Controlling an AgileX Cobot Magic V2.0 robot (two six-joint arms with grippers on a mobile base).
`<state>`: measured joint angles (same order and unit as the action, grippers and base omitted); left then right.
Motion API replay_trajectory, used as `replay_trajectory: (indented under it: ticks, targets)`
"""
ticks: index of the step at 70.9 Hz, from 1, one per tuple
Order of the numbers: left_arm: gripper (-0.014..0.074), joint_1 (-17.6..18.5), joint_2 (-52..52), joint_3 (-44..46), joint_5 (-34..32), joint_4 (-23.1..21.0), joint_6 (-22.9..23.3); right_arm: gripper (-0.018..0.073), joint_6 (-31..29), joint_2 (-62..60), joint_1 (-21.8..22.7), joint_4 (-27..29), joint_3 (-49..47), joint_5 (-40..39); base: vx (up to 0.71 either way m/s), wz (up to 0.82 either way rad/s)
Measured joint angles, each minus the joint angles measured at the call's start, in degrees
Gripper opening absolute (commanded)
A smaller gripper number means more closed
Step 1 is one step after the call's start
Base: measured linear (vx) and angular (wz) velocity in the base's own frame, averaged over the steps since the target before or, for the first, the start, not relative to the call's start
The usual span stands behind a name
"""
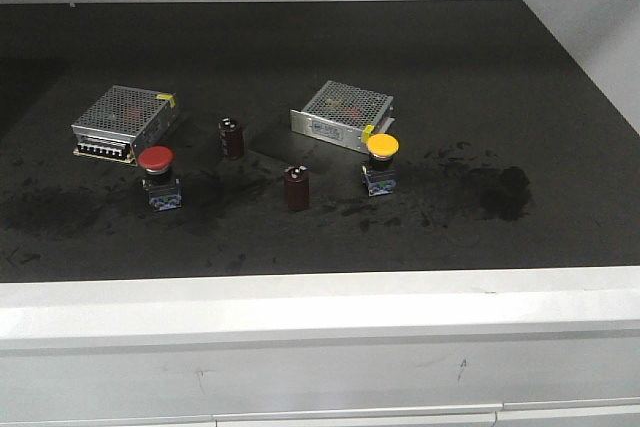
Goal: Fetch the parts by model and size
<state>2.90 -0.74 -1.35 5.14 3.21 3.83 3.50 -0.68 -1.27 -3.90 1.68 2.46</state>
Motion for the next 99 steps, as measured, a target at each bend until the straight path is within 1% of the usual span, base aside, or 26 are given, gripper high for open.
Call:
replay_trajectory:
  ticks: [70, 75, 80, 85, 90, 99]
  targets:
    - [-0.0006, 0.0, 0.0, 0.0, 0.0, 0.0, 0.0, -0.001, 0.0, 0.0, 0.0, 0.0, 0.0, -0.06, 0.0, 0.0]
    - [-0.0006, 0.0, 0.0, 0.0, -0.44, 0.0, 0.0, -0.001, 0.0, 0.0, 0.0, 0.0, 0.0, -0.94, 0.0, 0.0]
    - [-0.0006, 0.0, 0.0, 0.14, -2.57, 0.0, 0.0, -0.001, 0.35, 0.0, 0.0, 0.02, 0.0, -3.37, 0.0, 0.0]
    - [-0.0006, 0.0, 0.0, 1.44, -5.14, 0.0, 0.0, -0.001, 1.26, 0.0, 0.0, 0.38, 0.0, -5.62, 0.0, 0.0]
    - [-0.0006, 0.0, 0.0, 3.92, -6.7, 0.0, 0.0, -0.001, 1.69, 0.0, 0.0, 0.65, -0.84, -5.93, 0.0, 0.0]
    - [-0.0006, 0.0, 2.52, 11.39, -8.19, 0.0, 0.0, -0.001, 1.4, 3.07, 0.0, 0.87, -7.66, -6.6, 0.0, 0.0]
